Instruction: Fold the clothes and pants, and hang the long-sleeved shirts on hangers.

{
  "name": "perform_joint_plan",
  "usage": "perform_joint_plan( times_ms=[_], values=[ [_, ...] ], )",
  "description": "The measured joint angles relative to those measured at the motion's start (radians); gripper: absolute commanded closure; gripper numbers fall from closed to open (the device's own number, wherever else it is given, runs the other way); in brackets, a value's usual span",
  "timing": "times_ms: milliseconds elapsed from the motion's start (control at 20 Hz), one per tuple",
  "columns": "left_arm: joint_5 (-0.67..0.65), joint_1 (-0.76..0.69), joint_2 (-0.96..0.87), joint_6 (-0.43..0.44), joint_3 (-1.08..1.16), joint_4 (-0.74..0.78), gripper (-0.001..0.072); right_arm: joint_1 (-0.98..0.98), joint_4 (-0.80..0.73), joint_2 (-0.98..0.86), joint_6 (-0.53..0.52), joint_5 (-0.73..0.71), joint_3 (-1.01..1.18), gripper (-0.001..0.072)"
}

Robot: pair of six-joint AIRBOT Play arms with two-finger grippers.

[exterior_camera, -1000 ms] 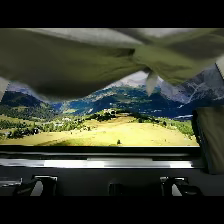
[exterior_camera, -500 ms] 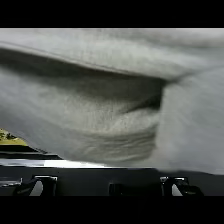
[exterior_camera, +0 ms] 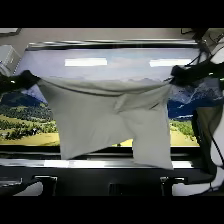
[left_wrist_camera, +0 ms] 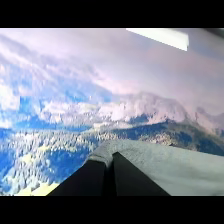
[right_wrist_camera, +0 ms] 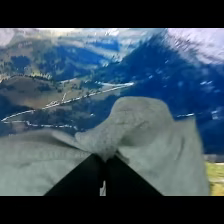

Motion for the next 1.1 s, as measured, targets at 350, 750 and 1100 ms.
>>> perform_joint_plan(
  times_ms=[350,750,1100],
  values=[
    [-0.044,-0.034,-0.222,-0.002,-0.007,-0.098,-0.0001,-0.014,0.259,-0.229,0.036,-0.027,0.010,0.0074],
    [-0.564,0.217,-0.090,-0.058,-0.251,0.227,0.0153,-0.246,-0.051,-0.068,-0.067,0.229,-0.107,0.0091],
    [-0.454,0.261,0.051,0.082,-0.710,0.134,0.0220,-0.267,-0.097,0.064,-0.123,0.214,-0.397,0.0105]
  ],
)
